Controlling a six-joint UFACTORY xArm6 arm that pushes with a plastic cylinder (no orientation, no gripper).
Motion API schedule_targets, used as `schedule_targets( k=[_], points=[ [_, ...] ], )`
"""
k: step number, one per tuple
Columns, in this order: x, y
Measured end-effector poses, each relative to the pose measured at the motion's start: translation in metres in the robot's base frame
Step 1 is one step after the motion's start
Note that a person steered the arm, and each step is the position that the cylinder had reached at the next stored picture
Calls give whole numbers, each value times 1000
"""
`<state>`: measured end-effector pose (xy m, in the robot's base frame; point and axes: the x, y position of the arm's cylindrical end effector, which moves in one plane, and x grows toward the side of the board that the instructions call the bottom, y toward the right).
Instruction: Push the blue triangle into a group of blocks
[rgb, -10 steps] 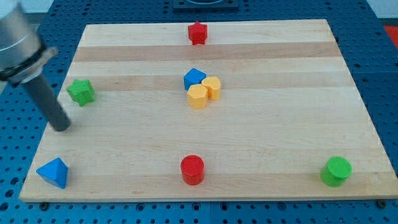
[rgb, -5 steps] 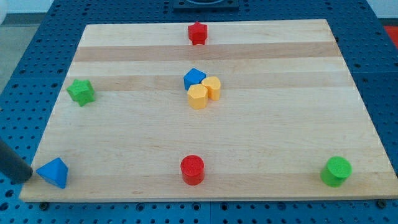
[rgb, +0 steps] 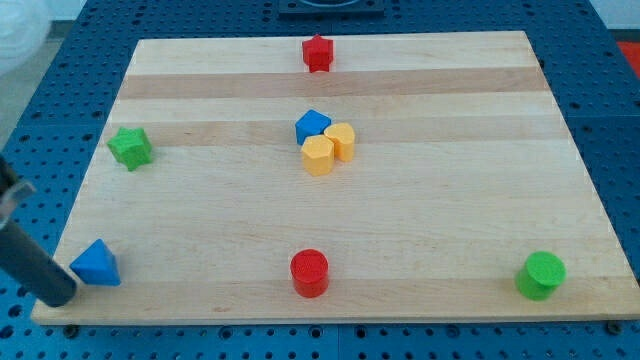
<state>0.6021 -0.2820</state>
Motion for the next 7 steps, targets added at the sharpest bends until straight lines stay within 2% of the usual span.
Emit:
schedule_targets(
  k=[5,7],
  points=[
    [-5,13],
    [-26,27]
  ],
)
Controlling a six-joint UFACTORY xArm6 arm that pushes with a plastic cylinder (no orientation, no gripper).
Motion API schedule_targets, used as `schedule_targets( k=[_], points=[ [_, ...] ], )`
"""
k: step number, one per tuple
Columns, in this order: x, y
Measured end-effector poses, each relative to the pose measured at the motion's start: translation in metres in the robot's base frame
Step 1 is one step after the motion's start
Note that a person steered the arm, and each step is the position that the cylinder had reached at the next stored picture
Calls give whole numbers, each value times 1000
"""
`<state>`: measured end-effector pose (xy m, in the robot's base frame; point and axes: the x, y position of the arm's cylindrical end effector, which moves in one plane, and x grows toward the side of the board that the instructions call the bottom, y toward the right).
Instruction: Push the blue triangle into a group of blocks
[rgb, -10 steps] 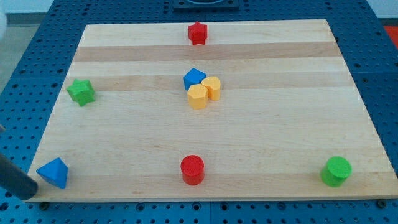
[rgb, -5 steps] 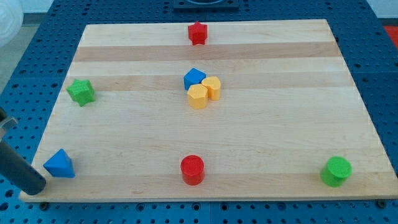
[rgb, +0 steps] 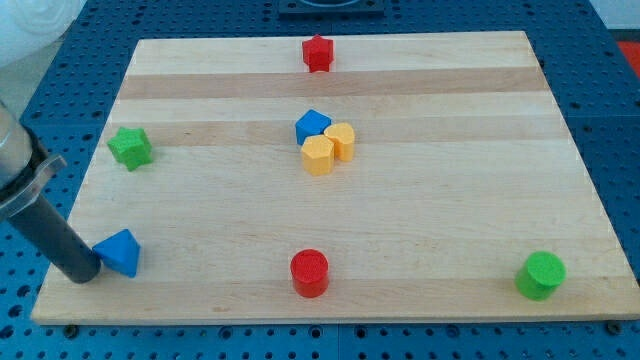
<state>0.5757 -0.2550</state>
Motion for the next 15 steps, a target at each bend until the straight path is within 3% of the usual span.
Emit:
schedule_targets(
  k=[2,3,9,13,15],
  points=[
    [1,58],
    [-20,67],
    [-89,35],
    [-125,104],
    [-156,90]
  ],
)
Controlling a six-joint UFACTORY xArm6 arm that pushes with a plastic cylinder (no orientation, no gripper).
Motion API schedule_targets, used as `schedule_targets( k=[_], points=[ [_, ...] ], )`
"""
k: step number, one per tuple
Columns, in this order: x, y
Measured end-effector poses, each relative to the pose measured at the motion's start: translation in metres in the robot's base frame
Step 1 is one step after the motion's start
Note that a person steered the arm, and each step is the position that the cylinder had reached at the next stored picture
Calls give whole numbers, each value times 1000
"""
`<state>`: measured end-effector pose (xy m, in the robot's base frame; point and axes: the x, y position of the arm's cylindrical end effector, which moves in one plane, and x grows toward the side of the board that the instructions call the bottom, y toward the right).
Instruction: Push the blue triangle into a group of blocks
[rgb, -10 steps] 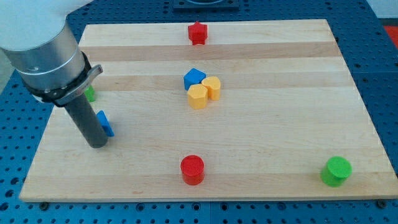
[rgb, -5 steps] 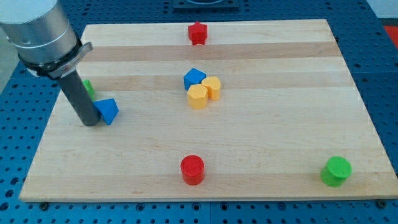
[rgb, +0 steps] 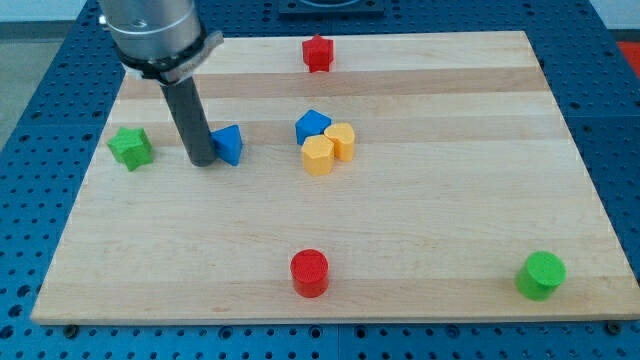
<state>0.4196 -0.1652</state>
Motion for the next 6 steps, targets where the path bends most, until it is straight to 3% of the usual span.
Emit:
schedule_targets(
  k=[2,4,6],
  points=[
    [-6,17],
    [-6,86],
    [-7,74]
  ],
)
